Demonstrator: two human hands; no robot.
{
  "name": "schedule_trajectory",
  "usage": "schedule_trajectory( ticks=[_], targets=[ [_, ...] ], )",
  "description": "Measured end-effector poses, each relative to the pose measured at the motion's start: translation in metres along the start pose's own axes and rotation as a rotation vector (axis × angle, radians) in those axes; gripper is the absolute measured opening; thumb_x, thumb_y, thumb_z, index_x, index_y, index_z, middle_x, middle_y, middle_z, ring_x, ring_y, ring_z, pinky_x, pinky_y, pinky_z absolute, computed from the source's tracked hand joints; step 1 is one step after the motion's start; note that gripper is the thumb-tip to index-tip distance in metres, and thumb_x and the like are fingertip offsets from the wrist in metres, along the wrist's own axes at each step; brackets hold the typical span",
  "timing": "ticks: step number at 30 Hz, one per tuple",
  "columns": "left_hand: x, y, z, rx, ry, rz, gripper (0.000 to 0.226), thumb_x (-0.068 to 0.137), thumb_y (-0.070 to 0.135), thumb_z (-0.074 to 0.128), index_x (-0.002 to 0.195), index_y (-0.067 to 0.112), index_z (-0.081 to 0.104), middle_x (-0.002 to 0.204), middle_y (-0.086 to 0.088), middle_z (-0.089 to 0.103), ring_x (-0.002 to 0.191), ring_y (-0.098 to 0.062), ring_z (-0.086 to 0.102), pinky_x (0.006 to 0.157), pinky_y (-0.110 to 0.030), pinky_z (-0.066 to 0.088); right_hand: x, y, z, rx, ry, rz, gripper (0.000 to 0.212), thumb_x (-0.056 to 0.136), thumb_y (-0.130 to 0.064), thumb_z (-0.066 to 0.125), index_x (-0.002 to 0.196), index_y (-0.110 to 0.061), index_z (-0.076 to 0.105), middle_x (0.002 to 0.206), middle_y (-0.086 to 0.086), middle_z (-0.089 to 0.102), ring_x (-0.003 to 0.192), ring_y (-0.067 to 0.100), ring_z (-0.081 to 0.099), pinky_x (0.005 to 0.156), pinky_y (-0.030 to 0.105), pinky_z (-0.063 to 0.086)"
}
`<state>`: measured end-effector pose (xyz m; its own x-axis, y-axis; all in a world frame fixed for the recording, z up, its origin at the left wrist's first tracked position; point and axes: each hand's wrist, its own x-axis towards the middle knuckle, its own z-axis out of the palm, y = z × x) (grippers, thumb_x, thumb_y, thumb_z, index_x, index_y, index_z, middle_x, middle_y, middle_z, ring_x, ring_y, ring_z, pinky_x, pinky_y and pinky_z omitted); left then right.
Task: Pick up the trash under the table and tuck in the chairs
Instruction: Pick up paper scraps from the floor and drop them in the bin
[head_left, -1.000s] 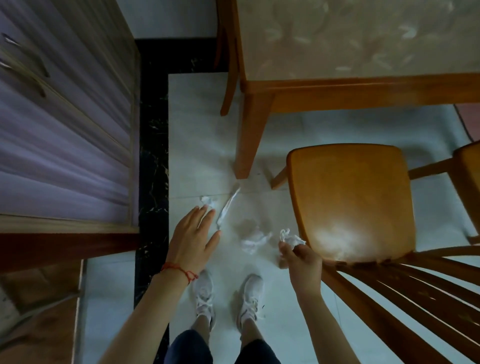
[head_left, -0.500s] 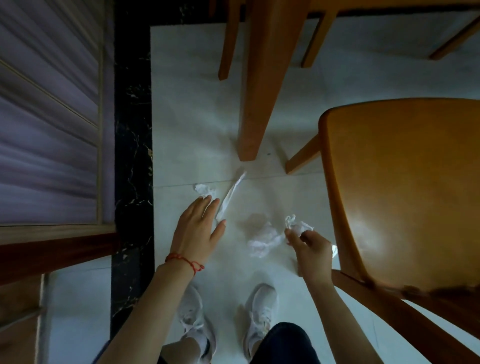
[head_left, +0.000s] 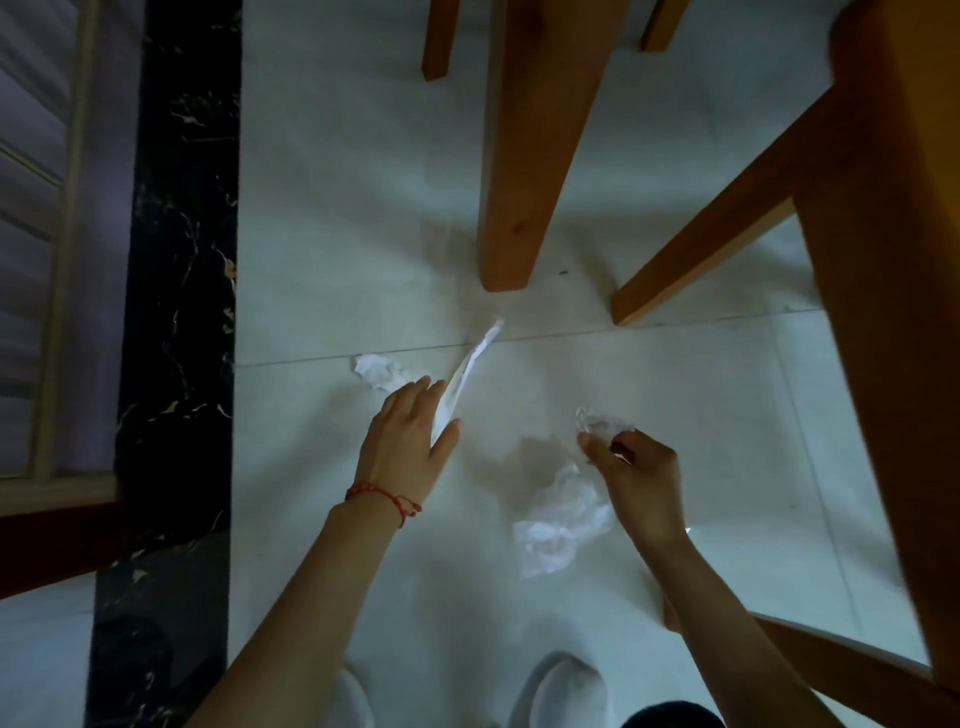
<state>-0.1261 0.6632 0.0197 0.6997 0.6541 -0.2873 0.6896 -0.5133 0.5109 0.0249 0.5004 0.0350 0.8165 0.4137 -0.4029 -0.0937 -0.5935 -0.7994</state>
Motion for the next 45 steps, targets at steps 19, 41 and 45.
schedule_trajectory(
  ticks=[19,41,45],
  targets=[
    [0.112,-0.039,0.11,-0.081,0.043,-0.206,0.038,0.08,0.016,0.062,0.114,0.001,0.056,0.112,-0.023,0.055,0.109,-0.036,0.047,0.09,-0.041,0.041,0.06,0.069,0.043,-0.003,0.069,-0.059,0.014,0.076,-0.013,0.071,0.067,-0.003,0.069,0.07,0.016,0.07,0.072,0.035,0.066,0.071,0.042,0.054],
    [0.073,-0.016,0.08,-0.834,0.286,-0.58,0.011,0.073,0.006,0.067,0.08,0.01,0.073,0.05,0.014,0.061,0.046,0.004,0.053,0.053,-0.004,0.041,0.048,0.039,0.037,0.059,0.049,0.115,0.031,0.075,-0.012,0.071,0.068,0.016,0.059,0.071,0.032,0.064,0.058,0.029,0.057,0.055,0.012,0.044],
    [0.042,-0.006,0.051,-0.892,0.273,-0.612,0.015,0.073,0.006,0.069,0.088,0.004,0.072,0.06,0.004,0.063,0.055,-0.004,0.056,0.066,-0.016,0.05,0.023,0.006,0.024,0.116,0.002,0.183,0.033,0.075,-0.013,0.072,0.071,0.017,0.059,0.078,0.032,0.066,0.066,0.022,0.065,0.063,0.018,0.049]
  ],
)
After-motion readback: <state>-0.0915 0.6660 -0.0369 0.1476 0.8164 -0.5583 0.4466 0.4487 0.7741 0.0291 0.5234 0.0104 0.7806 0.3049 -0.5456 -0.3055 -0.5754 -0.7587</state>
